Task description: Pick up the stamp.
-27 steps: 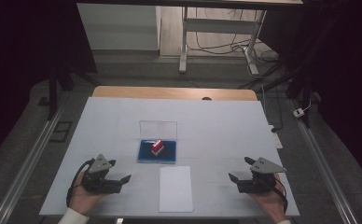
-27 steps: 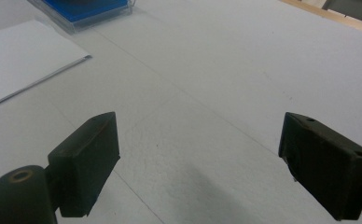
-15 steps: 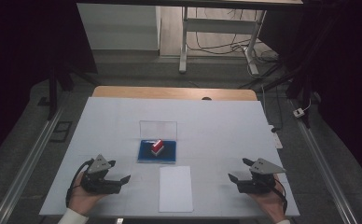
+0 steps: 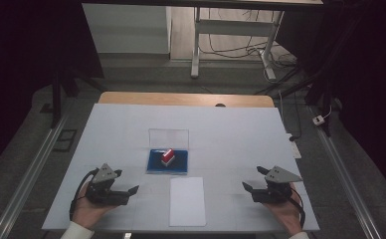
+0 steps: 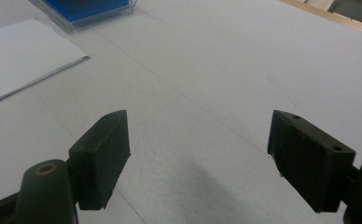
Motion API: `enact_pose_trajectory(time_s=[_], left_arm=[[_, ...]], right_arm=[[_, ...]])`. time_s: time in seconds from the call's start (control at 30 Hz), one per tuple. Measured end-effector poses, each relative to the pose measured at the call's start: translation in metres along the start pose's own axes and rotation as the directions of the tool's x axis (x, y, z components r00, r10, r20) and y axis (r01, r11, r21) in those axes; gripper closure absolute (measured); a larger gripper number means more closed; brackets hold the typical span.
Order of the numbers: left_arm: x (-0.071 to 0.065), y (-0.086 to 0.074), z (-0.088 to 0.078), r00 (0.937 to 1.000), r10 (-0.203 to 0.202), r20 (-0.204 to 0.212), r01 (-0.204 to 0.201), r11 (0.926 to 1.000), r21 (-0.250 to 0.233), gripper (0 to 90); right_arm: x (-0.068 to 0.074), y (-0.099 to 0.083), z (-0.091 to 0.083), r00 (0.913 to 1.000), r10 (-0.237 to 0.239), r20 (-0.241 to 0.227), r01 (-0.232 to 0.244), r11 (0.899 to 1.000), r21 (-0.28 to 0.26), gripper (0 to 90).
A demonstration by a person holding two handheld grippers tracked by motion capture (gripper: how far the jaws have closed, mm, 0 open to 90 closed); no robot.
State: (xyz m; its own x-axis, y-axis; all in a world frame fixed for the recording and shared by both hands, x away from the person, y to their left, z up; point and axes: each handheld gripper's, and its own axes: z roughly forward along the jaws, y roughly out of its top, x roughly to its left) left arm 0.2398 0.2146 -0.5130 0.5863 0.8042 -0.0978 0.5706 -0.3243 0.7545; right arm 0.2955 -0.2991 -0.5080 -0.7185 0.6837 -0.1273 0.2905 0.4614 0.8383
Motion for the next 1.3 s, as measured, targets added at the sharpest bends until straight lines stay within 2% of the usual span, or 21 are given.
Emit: enact_pose_trajectory(time_s=[0.17, 0.4, 0.57, 0.63, 0.83, 1.3], left_arm=[[0.001, 0.003, -0.002, 0.9999, -0.013, -0.005, 0.013, 0.9998, -0.016, 15.1], [-0.001, 0.008, -0.005, 0.9999, -0.006, -0.015, 0.005, 0.9989, -0.046, 14.7], [-0.004, 0.013, -0.006, 0.9997, 0.017, -0.019, -0.018, 0.9981, -0.059, 14.7], [-0.005, 0.015, -0.006, 0.9996, 0.025, -0.014, -0.025, 0.9979, -0.06, 14.8], [-0.01, 0.023, -0.007, 0.9986, 0.052, -0.011, -0.053, 0.996, -0.072, 17.0], [-0.012, 0.043, 0.005, 0.9974, 0.069, -0.019, -0.07, 0.9962, -0.051, 20.8]], right_arm=[[0.002, -0.001, 0.0, 0.9999, -0.013, 0.006, 0.013, 1.0, 0.006, 20.3], [0.002, -0.001, 0.0, 0.9999, -0.013, 0.003, 0.013, 1.0, 0.008, 20.7], [0.002, -0.001, -0.002, 1.0, -0.004, 0.007, 0.004, 1.0, -0.003, 20.7], [0.002, 0.0, -0.002, 0.9998, -0.011, 0.017, 0.011, 1.0, 0.003, 20.7], [0.005, 0.0, 0.001, 0.9998, -0.018, 0.006, 0.018, 1.0, 0.02, 21.1], [0.007, -0.001, 0.004, 0.9997, -0.025, -0.001, 0.025, 0.999, 0.033, 21.2]])
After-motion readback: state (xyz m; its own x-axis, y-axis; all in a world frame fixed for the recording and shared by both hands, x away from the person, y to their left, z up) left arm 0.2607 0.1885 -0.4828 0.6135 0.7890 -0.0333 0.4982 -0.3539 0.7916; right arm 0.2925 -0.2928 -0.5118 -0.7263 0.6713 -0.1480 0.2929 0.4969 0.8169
